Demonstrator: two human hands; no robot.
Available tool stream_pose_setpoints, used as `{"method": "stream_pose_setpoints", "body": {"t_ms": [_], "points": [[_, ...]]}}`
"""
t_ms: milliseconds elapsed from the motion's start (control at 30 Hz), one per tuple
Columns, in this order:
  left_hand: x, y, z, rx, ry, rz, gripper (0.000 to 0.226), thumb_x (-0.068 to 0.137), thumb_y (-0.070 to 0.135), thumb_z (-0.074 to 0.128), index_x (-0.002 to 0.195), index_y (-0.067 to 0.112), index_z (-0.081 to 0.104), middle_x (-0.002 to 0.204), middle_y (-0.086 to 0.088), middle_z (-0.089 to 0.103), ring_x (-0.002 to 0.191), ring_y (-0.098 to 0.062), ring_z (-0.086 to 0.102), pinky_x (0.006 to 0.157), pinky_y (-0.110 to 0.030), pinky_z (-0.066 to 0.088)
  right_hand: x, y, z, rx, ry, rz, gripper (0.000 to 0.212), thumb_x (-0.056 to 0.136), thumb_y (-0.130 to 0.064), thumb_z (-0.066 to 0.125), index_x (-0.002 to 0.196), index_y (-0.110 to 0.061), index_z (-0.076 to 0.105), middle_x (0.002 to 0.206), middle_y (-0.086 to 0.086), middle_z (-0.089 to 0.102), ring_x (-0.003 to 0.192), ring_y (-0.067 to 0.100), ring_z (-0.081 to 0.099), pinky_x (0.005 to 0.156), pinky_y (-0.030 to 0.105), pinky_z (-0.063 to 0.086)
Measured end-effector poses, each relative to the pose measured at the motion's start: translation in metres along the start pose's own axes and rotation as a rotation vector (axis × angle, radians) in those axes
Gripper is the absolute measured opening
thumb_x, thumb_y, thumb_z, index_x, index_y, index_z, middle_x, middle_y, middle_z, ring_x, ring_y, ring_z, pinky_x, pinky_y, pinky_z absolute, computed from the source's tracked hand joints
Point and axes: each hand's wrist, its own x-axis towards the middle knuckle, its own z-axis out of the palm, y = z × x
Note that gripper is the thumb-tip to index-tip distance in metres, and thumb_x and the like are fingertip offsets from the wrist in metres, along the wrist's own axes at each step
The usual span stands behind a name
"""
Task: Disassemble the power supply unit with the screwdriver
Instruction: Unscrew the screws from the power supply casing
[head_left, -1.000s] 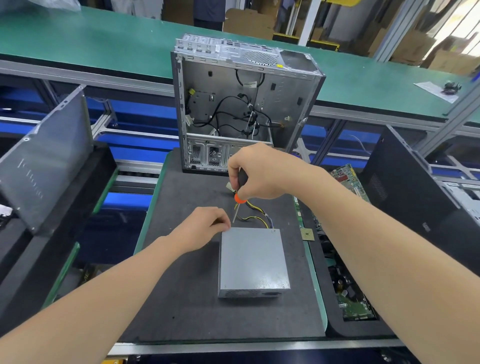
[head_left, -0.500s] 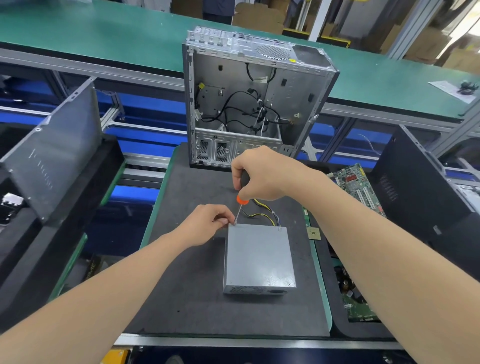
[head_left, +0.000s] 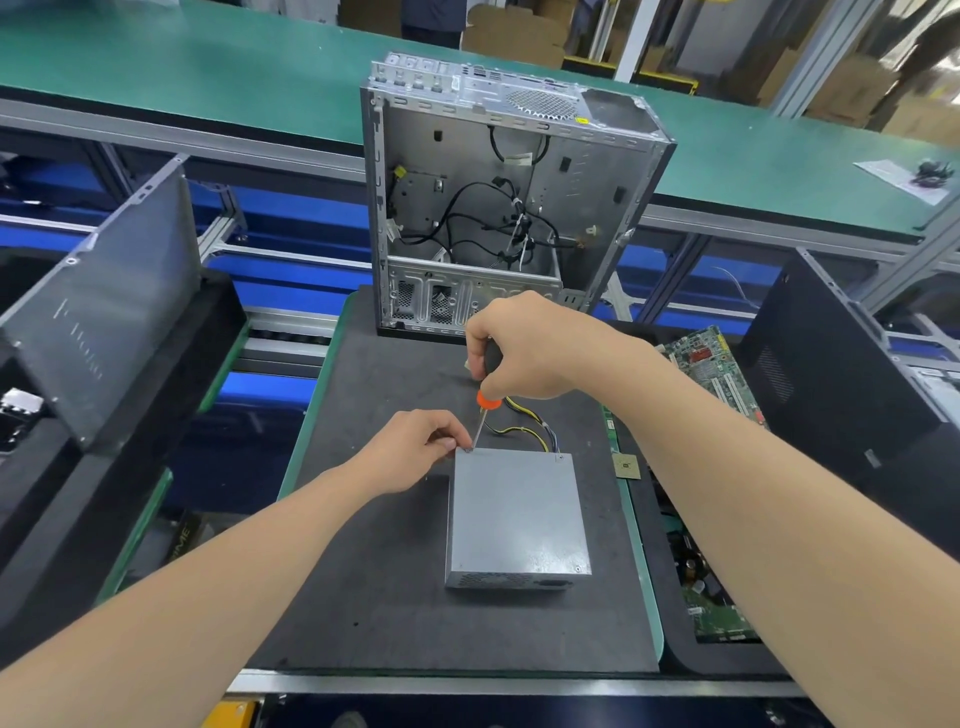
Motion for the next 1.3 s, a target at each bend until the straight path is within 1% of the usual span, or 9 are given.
{"method": "stream_pose_setpoints", "body": {"t_ms": [200, 333, 400, 567, 800, 867, 967, 1167, 1300], "points": [[0.001, 0.000, 0.000, 0.001, -0.003, 0.000, 0.030, 0.104, 0.014, 0.058, 0.094, 0.039, 0.072, 0.089, 0.007, 0.073, 0.083, -0.013, 0.065, 0.075, -0.024, 0.050, 0.001, 0.001, 0.001, 0.002, 0.006, -0.007, 0.015, 0.075, -0.023, 0.079, 0.083, -0.028, 0.068, 0.093, -0.010, 0.070, 0.087, 0.013, 0.065, 0.073, 0.037, 0.060], [0.001, -0.001, 0.000, 0.005, -0.004, -0.006, 0.031, 0.104, 0.015, 0.057, 0.091, 0.040, 0.070, 0.087, 0.010, 0.071, 0.079, -0.008, 0.062, 0.063, -0.010, 0.044, 0.001, 0.000, -0.001, 0.003, 0.014, -0.011, 0.015, 0.073, -0.022, 0.079, 0.082, -0.028, 0.069, 0.089, -0.011, 0.069, 0.082, 0.010, 0.065, 0.073, 0.038, 0.061], [0.001, -0.001, 0.000, -0.004, -0.002, -0.009, 0.031, 0.104, 0.015, 0.058, 0.091, 0.040, 0.070, 0.086, 0.010, 0.072, 0.078, -0.005, 0.061, 0.062, -0.008, 0.044, 0.002, 0.000, -0.001, 0.003, 0.014, -0.012, 0.015, 0.072, -0.021, 0.079, 0.082, -0.027, 0.069, 0.087, -0.011, 0.069, 0.081, 0.011, 0.065, 0.072, 0.039, 0.061], [0.000, 0.000, -0.001, -0.019, 0.005, -0.002, 0.030, 0.104, 0.013, 0.058, 0.093, 0.038, 0.072, 0.082, 0.014, 0.069, 0.072, 0.008, 0.058, 0.063, -0.005, 0.042, 0.003, 0.001, 0.000, 0.013, 0.015, -0.004, 0.016, 0.072, -0.022, 0.080, 0.082, -0.028, 0.069, 0.090, -0.011, 0.070, 0.083, 0.012, 0.066, 0.073, 0.039, 0.061], [0.000, 0.000, -0.001, -0.001, -0.005, -0.012, 0.026, 0.104, 0.015, 0.058, 0.097, 0.034, 0.072, 0.084, 0.012, 0.070, 0.070, 0.002, 0.058, 0.062, -0.009, 0.042, 0.003, 0.002, 0.003, 0.039, 0.042, 0.001, 0.017, 0.071, -0.021, 0.079, 0.082, -0.028, 0.068, 0.084, -0.012, 0.068, 0.081, 0.011, 0.064, 0.066, 0.034, 0.058], [0.001, 0.000, 0.000, -0.001, -0.008, -0.015, 0.026, 0.104, 0.015, 0.057, 0.097, 0.034, 0.072, 0.085, 0.012, 0.070, 0.075, -0.001, 0.062, 0.065, -0.012, 0.044, 0.003, 0.002, 0.004, 0.042, 0.055, -0.006, 0.017, 0.072, -0.022, 0.078, 0.082, -0.028, 0.067, 0.085, -0.012, 0.066, 0.081, 0.011, 0.064, 0.063, 0.032, 0.055], [0.001, 0.000, -0.001, -0.006, -0.013, -0.012, 0.027, 0.104, 0.015, 0.057, 0.095, 0.036, 0.071, 0.089, 0.009, 0.072, 0.084, -0.010, 0.066, 0.074, -0.022, 0.052, 0.003, 0.002, 0.005, 0.046, 0.068, -0.003, 0.017, 0.072, -0.022, 0.078, 0.083, -0.027, 0.066, 0.084, -0.012, 0.066, 0.081, 0.011, 0.064, 0.064, 0.033, 0.057], [0.001, 0.000, -0.002, -0.049, -0.023, 0.008, 0.021, 0.101, 0.016, 0.063, 0.097, 0.035, 0.071, 0.098, 0.011, 0.076, 0.094, -0.011, 0.070, 0.092, -0.039, 0.058, 0.002, -0.002, 0.005, -0.029, 0.041, -0.078, 0.019, 0.074, -0.015, 0.078, 0.083, -0.024, 0.064, 0.084, -0.013, 0.057, 0.084, 0.014, 0.061, 0.067, 0.033, 0.056], [0.000, 0.010, -0.006, -0.481, -0.074, 0.089, 0.028, 0.098, 0.007, 0.068, 0.119, 0.025, 0.073, 0.114, 0.006, 0.079, 0.112, -0.012, 0.072, 0.097, -0.026, 0.057, 0.004, -0.008, 0.006, -0.072, 0.043, -0.171, 0.012, 0.079, -0.019, 0.071, 0.089, -0.022, 0.064, 0.083, -0.014, 0.054, 0.091, 0.014, 0.055, 0.070, 0.032, 0.053]]}}
